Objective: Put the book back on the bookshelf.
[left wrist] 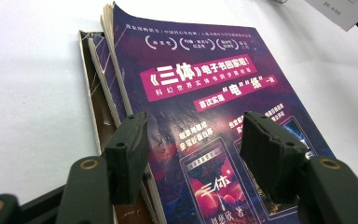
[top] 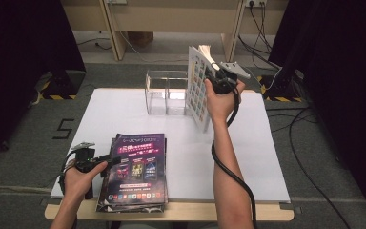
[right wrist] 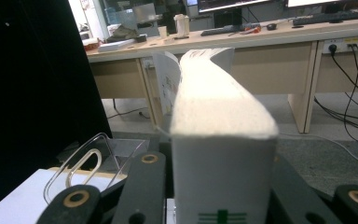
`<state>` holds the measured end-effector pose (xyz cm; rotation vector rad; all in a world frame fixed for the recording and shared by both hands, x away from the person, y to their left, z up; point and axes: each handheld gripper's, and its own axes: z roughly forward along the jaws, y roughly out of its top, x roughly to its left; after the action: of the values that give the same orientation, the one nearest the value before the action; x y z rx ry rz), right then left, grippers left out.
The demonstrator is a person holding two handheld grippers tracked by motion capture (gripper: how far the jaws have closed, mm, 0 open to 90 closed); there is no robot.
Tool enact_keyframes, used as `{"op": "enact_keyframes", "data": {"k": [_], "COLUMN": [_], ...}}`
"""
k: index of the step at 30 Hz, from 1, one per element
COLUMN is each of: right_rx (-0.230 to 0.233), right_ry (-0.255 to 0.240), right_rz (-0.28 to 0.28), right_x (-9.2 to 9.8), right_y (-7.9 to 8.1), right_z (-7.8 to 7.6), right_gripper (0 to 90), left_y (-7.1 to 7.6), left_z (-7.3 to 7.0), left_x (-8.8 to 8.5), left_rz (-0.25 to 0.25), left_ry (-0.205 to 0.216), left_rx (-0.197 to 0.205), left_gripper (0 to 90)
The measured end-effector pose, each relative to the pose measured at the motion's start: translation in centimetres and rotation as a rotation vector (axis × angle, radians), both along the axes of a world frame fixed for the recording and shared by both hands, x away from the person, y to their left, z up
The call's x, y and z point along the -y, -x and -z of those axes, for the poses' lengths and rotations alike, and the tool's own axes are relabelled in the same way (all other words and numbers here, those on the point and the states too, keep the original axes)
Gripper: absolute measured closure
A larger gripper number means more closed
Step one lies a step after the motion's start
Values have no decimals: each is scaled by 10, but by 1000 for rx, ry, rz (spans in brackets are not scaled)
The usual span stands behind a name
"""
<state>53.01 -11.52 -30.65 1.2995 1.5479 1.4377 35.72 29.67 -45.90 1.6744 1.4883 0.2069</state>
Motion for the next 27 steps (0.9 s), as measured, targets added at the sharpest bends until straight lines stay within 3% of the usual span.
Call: {"op": "enact_keyframes", "data": {"k": [13,21,27], "right_rx": [-3,24,10], "right_ry": [7,18,28], "right_rz": [14,36,37], "right_x": [0,1,-3], "right_y": [-9,-13,-18], "right_z": [5,10,17], "right_gripper": [744,744,744], "left_y": [0,-1,0], "left_z": [0,2,1], "left_x": [-2,-2,-3], "left_rz": [-6,-3,-4], "left_ry": [1,2,3], "left_rx": [1,-3,3], "left_gripper": [410,410,409]}}
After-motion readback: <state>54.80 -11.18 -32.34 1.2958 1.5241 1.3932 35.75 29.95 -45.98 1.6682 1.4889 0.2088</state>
